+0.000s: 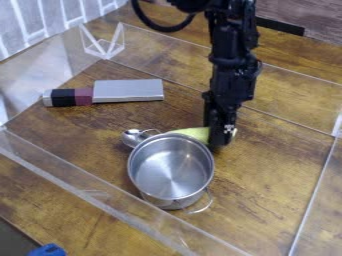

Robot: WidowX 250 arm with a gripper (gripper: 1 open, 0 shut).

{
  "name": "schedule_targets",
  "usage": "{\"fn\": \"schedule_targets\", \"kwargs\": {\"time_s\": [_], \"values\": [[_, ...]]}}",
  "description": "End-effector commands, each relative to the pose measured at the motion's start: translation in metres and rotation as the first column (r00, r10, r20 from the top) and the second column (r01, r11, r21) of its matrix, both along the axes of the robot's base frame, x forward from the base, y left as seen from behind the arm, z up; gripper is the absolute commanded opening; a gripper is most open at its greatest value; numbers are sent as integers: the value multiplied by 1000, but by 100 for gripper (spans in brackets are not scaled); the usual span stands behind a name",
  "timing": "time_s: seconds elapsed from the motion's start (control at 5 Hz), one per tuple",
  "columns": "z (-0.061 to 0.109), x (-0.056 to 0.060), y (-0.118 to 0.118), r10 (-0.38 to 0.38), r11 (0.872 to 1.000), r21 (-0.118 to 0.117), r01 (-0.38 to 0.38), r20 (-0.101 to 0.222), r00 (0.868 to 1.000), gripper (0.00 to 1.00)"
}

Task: Move the toy knife to the left side of the table

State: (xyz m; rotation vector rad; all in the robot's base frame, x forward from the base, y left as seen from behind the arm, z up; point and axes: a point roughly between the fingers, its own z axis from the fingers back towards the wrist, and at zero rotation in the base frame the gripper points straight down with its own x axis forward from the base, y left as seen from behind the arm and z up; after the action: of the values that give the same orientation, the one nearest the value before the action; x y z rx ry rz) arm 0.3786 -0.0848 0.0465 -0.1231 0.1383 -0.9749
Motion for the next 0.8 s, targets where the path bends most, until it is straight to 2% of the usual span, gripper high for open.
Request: {"fn": "schedule_targets", "kwargs": {"time_s": [0.0, 0.2, 0.4, 0.6], "values": [[58, 7, -12, -4, 1000, 11, 3, 108, 994, 0], [83, 7, -8, 34, 997, 60, -40, 103, 994, 0], [110, 3, -5, 67, 989, 126, -80, 98, 993, 0], [125, -11, -4, 20, 983, 179, -38, 104, 994, 0]]}}
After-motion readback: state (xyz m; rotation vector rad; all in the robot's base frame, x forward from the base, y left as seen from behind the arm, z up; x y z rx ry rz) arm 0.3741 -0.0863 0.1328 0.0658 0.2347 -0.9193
